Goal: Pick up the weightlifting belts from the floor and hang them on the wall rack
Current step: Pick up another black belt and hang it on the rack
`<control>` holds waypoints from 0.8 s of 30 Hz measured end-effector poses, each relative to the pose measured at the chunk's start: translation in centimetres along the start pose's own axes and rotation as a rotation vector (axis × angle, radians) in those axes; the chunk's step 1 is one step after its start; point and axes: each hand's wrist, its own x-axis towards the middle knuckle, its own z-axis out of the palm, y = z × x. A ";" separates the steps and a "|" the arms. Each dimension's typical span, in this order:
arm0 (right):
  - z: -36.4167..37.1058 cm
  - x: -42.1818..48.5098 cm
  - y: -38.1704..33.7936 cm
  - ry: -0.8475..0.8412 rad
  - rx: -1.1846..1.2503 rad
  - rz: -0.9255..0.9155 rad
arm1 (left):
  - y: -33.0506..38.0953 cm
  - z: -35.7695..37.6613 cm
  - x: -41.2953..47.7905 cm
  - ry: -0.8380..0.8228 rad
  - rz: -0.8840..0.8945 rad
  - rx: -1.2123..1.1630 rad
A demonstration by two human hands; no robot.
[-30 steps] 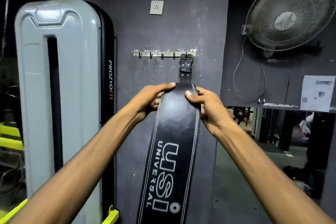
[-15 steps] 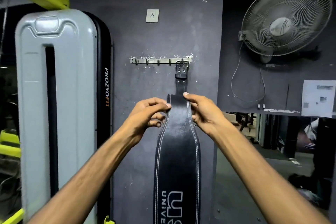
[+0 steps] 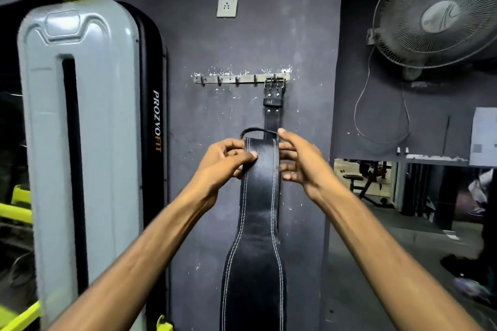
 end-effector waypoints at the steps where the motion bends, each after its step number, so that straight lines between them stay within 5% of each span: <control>1: 0.2 1.3 0.2 0.004 0.023 0.032 | -0.8 -0.5 0.2 -0.027 0.006 0.003; 6: 2.0 6.6 2.6 0.038 0.082 0.112 | -4.9 -4.3 3.9 -0.142 -0.031 -0.026; 16: 4.7 14.9 7.5 0.164 0.204 0.096 | -11.5 -7.3 16.4 -0.254 -0.409 -0.306; 20: 4.6 18.5 8.7 0.098 0.143 0.106 | -11.8 -5.9 21.3 -0.059 -0.308 -0.255; 24: 3.8 23.4 8.8 0.063 0.149 0.098 | -13.5 -4.6 26.0 0.062 -0.006 -0.111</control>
